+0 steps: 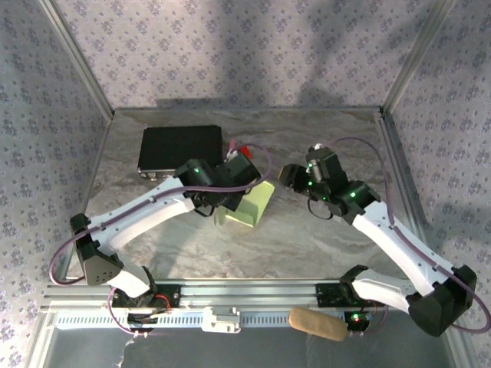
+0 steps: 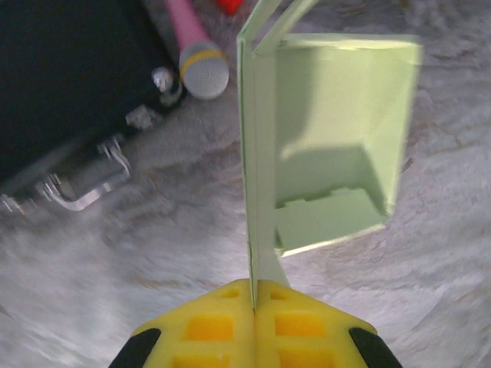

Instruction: Fold the paper box

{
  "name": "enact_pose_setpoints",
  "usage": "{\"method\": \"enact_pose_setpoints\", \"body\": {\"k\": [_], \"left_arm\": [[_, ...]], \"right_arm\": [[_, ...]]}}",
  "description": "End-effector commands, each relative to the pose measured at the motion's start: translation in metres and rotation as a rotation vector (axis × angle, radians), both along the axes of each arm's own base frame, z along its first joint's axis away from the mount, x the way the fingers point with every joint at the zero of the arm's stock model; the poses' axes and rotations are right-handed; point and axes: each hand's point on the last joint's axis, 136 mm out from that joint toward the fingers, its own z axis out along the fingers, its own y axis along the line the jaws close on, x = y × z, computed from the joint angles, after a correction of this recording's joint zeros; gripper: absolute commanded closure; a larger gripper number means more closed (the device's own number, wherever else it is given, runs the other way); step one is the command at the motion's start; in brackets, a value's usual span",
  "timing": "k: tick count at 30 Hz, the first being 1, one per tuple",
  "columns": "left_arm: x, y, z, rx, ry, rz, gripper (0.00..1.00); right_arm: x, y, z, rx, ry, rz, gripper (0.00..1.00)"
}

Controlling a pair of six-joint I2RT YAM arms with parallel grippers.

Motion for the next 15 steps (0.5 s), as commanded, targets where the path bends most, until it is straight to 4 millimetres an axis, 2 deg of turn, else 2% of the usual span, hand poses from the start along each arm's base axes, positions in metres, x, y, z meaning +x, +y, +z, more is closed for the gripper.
{"method": "enact_pose_setpoints", "body": {"k": [1,4,6,10,15], "left_arm": [[0.0,0.008,-0.003,0.273,0.055,-0.313,1.0],[-0.002,-0.001,-0.026,0.415,0.131,-0.507,1.0],[0.002,-0.005,-0.038,0.468,0.149,-0.571,1.0],[0.013,-0.017,-0.042,0.455,0.15,-0.661,1.0],[0.013,-0.034,-0.057,0.479,0.144,-0.798,1.0]], "right_arm": [[-0.009,0.013,0.01,-0.066,-0.136,0.245,0.47],[-0.013,0.018,0.012,-0.082,-0.188,0.315,0.48],[-0.013,0.015,0.008,-0.107,-0.197,0.315,0.51],[-0.013,0.007,-0.011,-0.108,-0.189,0.298,0.52],[-0.016,0.004,-0.035,-0.098,-0.133,0.295,0.53]]}}
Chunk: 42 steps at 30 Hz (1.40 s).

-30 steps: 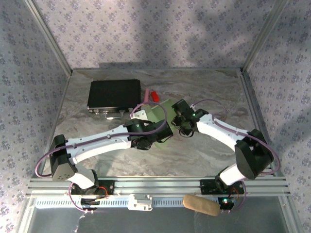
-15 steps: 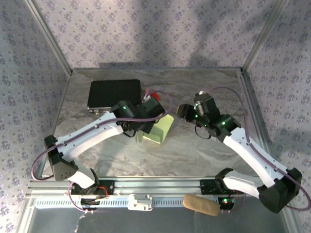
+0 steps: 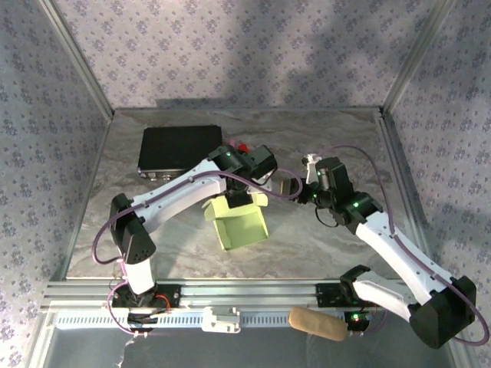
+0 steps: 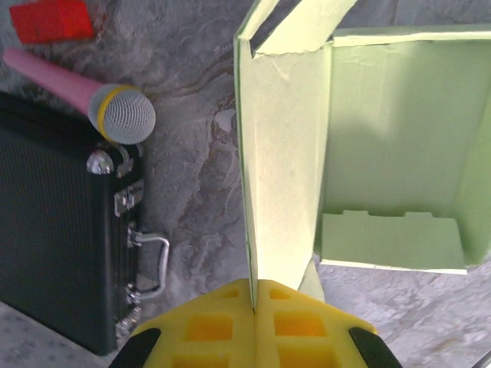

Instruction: Fold the paper box

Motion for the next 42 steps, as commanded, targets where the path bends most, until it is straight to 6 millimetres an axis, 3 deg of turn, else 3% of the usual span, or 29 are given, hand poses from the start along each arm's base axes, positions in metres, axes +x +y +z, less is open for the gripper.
{"method": "enact_pose_setpoints", "body": {"k": [1,6,13,18,20,22,26,28,31,34,37,42], "left_arm": [[0.0,-0.012,0.001,-0.001,0.008,-0.15,0.99],[0.009,-0.024,0.003,-0.023,-0.021,-0.159,0.76],[0.032,-0.021,0.037,-0.123,-0.2,-0.011,0.56],[0.029,0.001,0.072,-0.291,-0.268,0.232,0.51],[0.026,0.024,0.082,-0.35,-0.327,0.387,0.5],[0.011,0.048,0.083,-0.468,-0.313,0.587,0.51],[-0.035,0.073,0.038,-0.641,-0.123,0.835,0.58],[-0.052,0.081,0.001,-0.649,-0.046,0.905,0.59],[-0.065,0.078,-0.053,-0.633,0.048,0.941,0.59],[-0.061,0.068,-0.086,-0.636,0.06,0.962,0.55],[-0.053,0.051,-0.105,-0.643,0.076,0.956,0.54],[-0.044,0.051,-0.131,-0.578,0.038,0.991,0.55]], "right_arm": [[-0.001,0.002,-0.003,0.01,-0.015,0.028,0.53],[-0.001,0.001,-0.018,0.002,0.004,0.03,0.52],[0.0,0.003,-0.024,-0.015,0.002,0.05,0.5],[0.0,0.007,-0.029,-0.039,0.004,0.059,0.5],[0.001,0.007,-0.035,-0.054,0.02,0.051,0.49],[0.0,0.011,-0.039,-0.067,0.028,0.05,0.49],[-0.008,0.016,-0.041,-0.126,-0.012,0.026,0.49],[-0.011,0.015,-0.041,-0.125,-0.028,0.001,0.49],[-0.016,0.017,-0.044,-0.106,-0.028,-0.005,0.49],[-0.019,0.022,-0.047,-0.1,-0.016,0.003,0.5],[-0.024,0.026,-0.057,-0.132,0.019,-0.007,0.5],[-0.042,0.022,-0.08,-0.18,0.083,-0.081,0.5]]}}
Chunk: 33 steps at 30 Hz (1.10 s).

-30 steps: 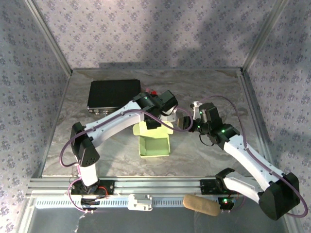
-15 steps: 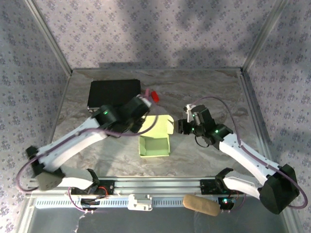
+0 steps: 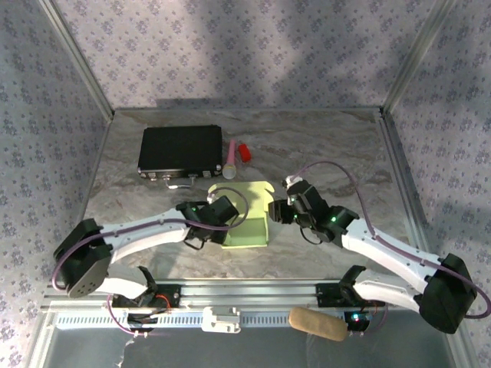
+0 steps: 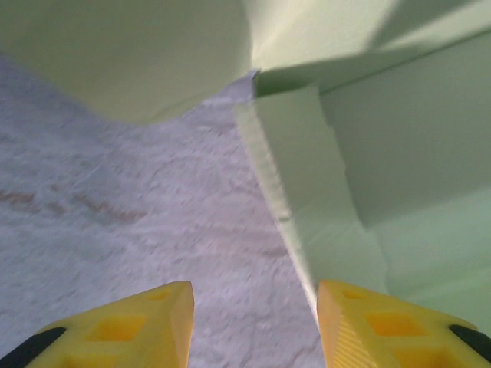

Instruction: Fold the paper box

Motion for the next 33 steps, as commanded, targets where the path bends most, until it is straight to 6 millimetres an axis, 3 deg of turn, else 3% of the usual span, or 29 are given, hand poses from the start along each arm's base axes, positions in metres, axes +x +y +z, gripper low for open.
{"method": "enact_pose_setpoints", "body": {"k": [1,5,11,17,21,28,33], "left_arm": [[0.015,-0.017,0.001,-0.067,-0.049,0.044,0.55],[0.014,-0.019,-0.01,-0.059,-0.04,0.041,0.58],[0.013,-0.018,-0.012,0.011,-0.065,0.037,0.6],[0.004,-0.013,0.031,0.077,-0.164,0.025,0.55],[0.002,-0.016,0.043,-0.087,-0.156,0.037,0.52],[0.011,0.01,0.018,-0.314,-0.031,0.124,0.71],[0.017,0.013,0.012,-0.515,0.044,0.159,0.74]], "right_arm": [[-0.013,-0.014,-0.022,-0.05,0.053,-0.128,0.5],[-0.03,-0.015,-0.045,-0.094,0.094,-0.21,0.53],[-0.036,0.001,-0.075,-0.182,0.156,-0.267,0.58],[-0.042,0.01,-0.087,-0.257,0.165,-0.292,0.61],[-0.042,0.011,-0.091,-0.27,0.172,-0.29,0.65],[-0.039,0.011,-0.093,-0.281,0.184,-0.277,0.67],[-0.037,0.013,-0.093,-0.285,0.188,-0.267,0.69]]}}
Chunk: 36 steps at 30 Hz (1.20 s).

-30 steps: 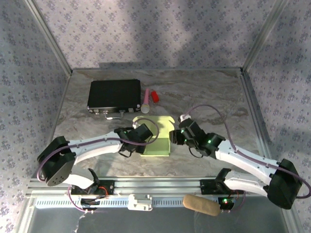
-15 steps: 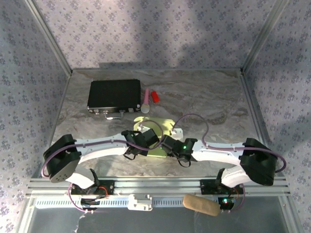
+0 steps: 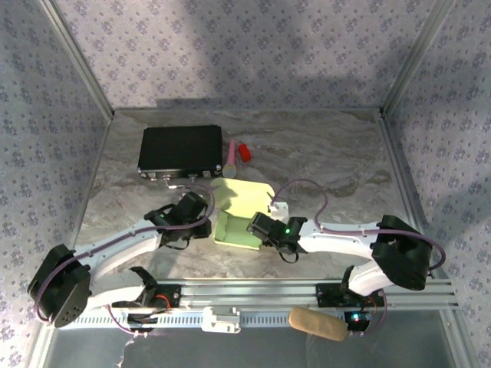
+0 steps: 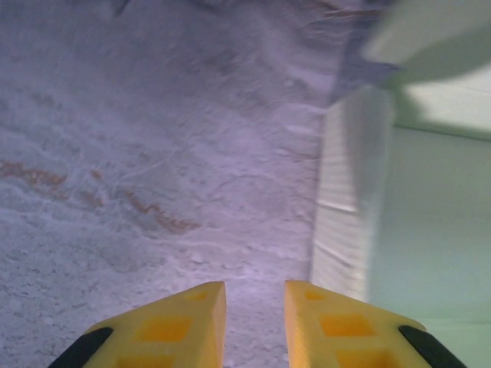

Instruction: Fold the paper box

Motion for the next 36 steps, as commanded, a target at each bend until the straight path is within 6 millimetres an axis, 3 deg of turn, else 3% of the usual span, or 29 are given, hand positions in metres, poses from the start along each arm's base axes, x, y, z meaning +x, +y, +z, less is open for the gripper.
{"method": "enact_pose_setpoints", "body": {"k": [1,10,17,36], "left_arm": [[0.006,-0.03,0.022,-0.246,-0.014,-0.075,0.74],[0.015,-0.039,0.029,-0.44,-0.008,-0.077,0.73],[0.018,-0.042,0.014,-0.499,0.043,-0.079,0.76],[0.011,-0.041,-0.014,-0.485,0.089,-0.065,0.83]], "right_arm": [[0.004,0.0,0.003,-0.026,-0.002,-0.002,0.68],[0.004,0.0,0.003,-0.032,0.003,0.0,0.7],[0.004,0.001,0.004,-0.028,0.003,-0.001,0.71],[0.004,0.001,0.002,-0.029,0.013,-0.004,0.74]]}}
